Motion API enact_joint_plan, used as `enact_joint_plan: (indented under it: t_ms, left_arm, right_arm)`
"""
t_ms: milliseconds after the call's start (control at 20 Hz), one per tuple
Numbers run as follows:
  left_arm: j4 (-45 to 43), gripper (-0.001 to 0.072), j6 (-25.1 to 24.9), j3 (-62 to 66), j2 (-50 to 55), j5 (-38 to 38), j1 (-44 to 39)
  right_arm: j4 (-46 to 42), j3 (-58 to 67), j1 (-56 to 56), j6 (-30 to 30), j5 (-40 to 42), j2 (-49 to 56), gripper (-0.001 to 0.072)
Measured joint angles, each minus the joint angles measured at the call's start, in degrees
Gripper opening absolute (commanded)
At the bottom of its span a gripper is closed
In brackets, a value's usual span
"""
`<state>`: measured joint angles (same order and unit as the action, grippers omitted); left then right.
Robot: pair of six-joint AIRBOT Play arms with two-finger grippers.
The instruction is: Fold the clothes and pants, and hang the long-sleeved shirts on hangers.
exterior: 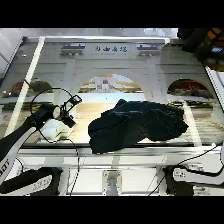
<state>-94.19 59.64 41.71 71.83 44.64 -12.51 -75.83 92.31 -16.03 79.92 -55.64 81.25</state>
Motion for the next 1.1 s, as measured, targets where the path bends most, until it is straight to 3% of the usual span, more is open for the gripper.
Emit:
enact_joint_plan:
  t_ms: [300,450,700,750,800,850,900,950,1100]
  left_arm:
    - [4.2,0.0160,0.0,0.0,0.0,0.0,0.0]
    - [11.1,0.0159,0.0,0.0,0.0,0.0,0.0]
    - [23.5,0.0161,0.0,0.0,0.0,0.5,0.0]
    - [24.7,0.0173,0.0,0.0,0.0,0.9,0.0]
    - [25.7,0.0303,0.0,0.0,0.0,1.7,0.0]
    - [26.5,0.0396,0.0,0.0,0.0,2.7,-0.1]
    - [27.1,0.0401,-0.1,0.0,0.0,3.9,-0.1]
    - [27.5,0.0403,-0.7,0.0,0.0,5.4,-0.1]
    - [28.3,0.0405,-2.3,0.0,0.0,8.9,-0.1]
  right_arm:
    - [0.5,0.2,0.0,0.0,-13.8,6.7,0.0222]
    - [1.0,0.2,0.0,0.0,-16.9,7.5,0.0192]
    - [-1.6,0.0,0.0,-1.8,-30.0,8.0,0.0173]
    - [-1.9,-0.1,0.0,-2.1,-32.2,8.0,0.0120]
    - [-2.3,-0.5,0.0,-2.3,-34.3,8.0,0.0124]
    - [-2.4,-1.2,0.0,-2.4,-35.7,8.0,0.0198]
    - [-2.4,-2.6,0.0,-2.5,-36.9,8.0,0.0419]
    - [-2.6,-4.3,0.0,-2.6,-37.7,8.0,0.0506]
    - [-3.0,-11.5,0.0,-2.8,-37.0,8.0,0.0621]
